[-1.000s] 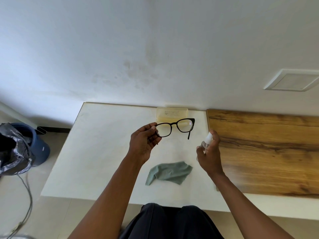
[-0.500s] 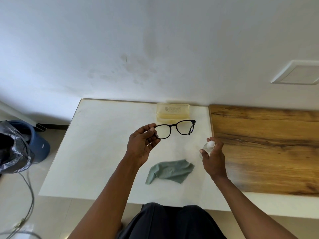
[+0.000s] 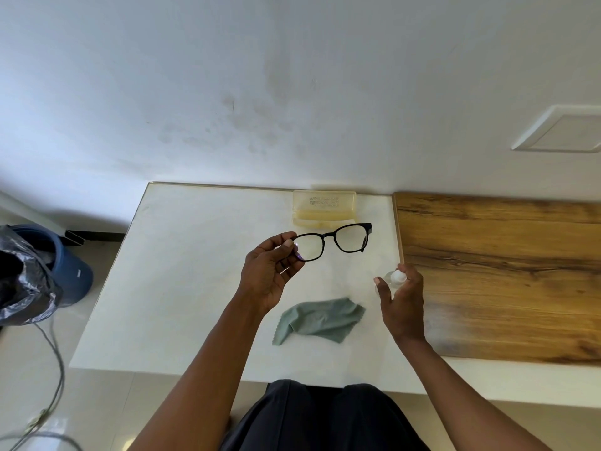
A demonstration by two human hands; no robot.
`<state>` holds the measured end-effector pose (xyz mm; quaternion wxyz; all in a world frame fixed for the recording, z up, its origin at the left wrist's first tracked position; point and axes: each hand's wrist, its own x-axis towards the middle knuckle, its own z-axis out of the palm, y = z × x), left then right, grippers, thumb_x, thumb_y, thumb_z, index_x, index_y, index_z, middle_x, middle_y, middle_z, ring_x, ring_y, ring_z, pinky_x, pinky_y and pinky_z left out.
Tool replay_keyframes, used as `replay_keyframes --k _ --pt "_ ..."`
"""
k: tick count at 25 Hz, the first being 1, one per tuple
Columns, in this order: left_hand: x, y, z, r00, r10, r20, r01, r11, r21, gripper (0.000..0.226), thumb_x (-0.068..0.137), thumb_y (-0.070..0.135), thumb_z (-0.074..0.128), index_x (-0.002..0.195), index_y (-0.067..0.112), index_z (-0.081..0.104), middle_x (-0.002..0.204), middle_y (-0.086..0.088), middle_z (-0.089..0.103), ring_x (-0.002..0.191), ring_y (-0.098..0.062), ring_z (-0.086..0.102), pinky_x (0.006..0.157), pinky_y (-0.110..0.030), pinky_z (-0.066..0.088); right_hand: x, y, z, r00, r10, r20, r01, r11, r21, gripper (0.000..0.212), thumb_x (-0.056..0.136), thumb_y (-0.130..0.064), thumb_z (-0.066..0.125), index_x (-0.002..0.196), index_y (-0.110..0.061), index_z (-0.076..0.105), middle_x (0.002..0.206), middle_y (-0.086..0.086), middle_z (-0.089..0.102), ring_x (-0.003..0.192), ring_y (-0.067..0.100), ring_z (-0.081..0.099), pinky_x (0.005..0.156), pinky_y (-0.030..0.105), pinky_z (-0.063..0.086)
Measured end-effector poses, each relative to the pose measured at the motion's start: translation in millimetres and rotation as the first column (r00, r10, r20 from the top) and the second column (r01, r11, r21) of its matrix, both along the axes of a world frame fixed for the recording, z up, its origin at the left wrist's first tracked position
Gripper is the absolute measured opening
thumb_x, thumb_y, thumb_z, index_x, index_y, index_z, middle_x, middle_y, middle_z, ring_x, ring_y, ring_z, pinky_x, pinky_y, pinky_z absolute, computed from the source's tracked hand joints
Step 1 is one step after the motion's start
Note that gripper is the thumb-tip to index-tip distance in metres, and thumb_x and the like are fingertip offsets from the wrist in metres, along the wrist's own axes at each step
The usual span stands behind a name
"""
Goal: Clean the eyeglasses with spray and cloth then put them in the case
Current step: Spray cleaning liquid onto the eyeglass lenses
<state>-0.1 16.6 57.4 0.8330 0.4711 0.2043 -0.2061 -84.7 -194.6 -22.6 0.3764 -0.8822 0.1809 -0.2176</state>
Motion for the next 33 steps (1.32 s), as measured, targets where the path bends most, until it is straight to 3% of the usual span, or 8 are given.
replay_keyframes --k 8,13,15,18,23,26,29,33 --pt "0 1 0 1.000 0.021 -0.021 -0.021 1.000 -0.010 0.018 0.088 0.001 0.053 0.090 0.008 0.069 0.071 -0.007 0.066 0.062 -0.016 0.063 0.060 -0.025 0.056 -6 -4 -3 0.999 0.037 -0.008 -0.037 0.999 0.010 0.060 0.081 0.005 0.061 0.116 -0.027 0.026 0.121 0.028 0.054 0.104 0.039 0.057 0.090 0.033 0.042" --pt "-2 0 0 0.999 0.016 -0.029 -0.016 1.000 -0.003 0.016 0.088 0.002 0.053 0.092 0.008 0.068 0.080 -0.012 0.062 0.062 -0.017 0.062 0.062 -0.025 0.056 -8 -6 1 1.000 0.027 -0.002 -0.027 0.998 0.060 0.073 0.076 -0.003 0.071 0.124 -0.026 0.020 0.128 0.030 0.049 0.114 0.039 0.053 0.092 0.047 0.049" --pt "-2 0 0 0.999 0.022 -0.029 -0.022 1.000 -0.005 0.016 0.088 0.002 0.054 0.090 0.008 0.069 0.078 -0.011 0.062 0.064 -0.017 0.061 0.063 -0.026 0.056 -7 -7 2 0.999 -0.021 -0.033 0.024 0.996 0.091 0.079 0.073 -0.008 0.075 0.128 -0.020 0.019 0.123 0.031 0.050 0.110 0.040 0.054 0.089 0.046 0.049" --pt "-3 0 0 0.999 0.030 -0.029 -0.031 1.000 -0.006 0.016 0.087 0.002 0.055 0.089 0.008 0.069 0.076 -0.011 0.062 0.064 -0.018 0.060 0.063 -0.026 0.057 -4 -9 1 0.997 -0.027 -0.078 0.035 0.993 0.113 0.076 0.075 -0.007 0.073 0.131 0.004 0.023 0.114 0.030 0.055 0.102 0.040 0.057 0.084 0.038 0.048" --pt "-4 -1 1 0.997 0.063 -0.038 -0.062 0.998 0.003 0.016 0.087 0.002 0.055 0.087 0.007 0.070 0.069 -0.008 0.063 0.063 -0.018 0.059 0.060 -0.026 0.056 -1 -6 9 0.996 0.006 -0.089 0.010 0.983 0.183 0.062 0.080 -0.001 0.066 0.126 0.008 0.025 0.117 0.026 0.055 0.101 0.036 0.057 0.083 0.030 0.043" --pt "-6 -5 4 0.994 0.098 -0.053 -0.097 0.995 0.025 0.014 0.087 0.002 0.056 0.088 0.007 0.069 0.065 -0.005 0.062 0.060 -0.016 0.059 0.058 -0.024 0.056 4 0 22 0.992 0.090 -0.084 -0.060 0.948 0.312 0.063 0.081 0.002 0.063 0.127 0.003 0.019 0.119 0.022 0.054 0.107 0.031 0.056 0.087 0.033 0.044" --pt "-7 -11 8 0.989 0.131 -0.065 -0.129 0.991 0.029 0.014 0.087 0.001 0.056 0.089 0.007 0.068 0.064 -0.005 0.061 0.059 -0.015 0.059 0.059 -0.025 0.057 11 9 42 0.979 0.203 -0.020 -0.173 0.875 0.452 0.059 0.084 0.003 0.059 0.125 -0.008 0.019 0.104 0.010 0.058 0.098 0.017 0.060 0.088 0.036 0.048" --pt "-6 -20 15 0.983 0.168 -0.079 -0.168 0.986 0.003 0.013 0.086 0.001 0.057 0.087 0.008 0.068 0.061 -0.003 0.062 0.059 -0.015 0.058 0.060 -0.025 0.057 16 22 73 0.960 0.272 0.061 -0.251 0.749 0.613 0.052 0.090 -0.009 0.053 0.117 -0.046 0.027 0.095 0.006 0.060 0.086 0.013 0.057 0.080 0.033 0.050"
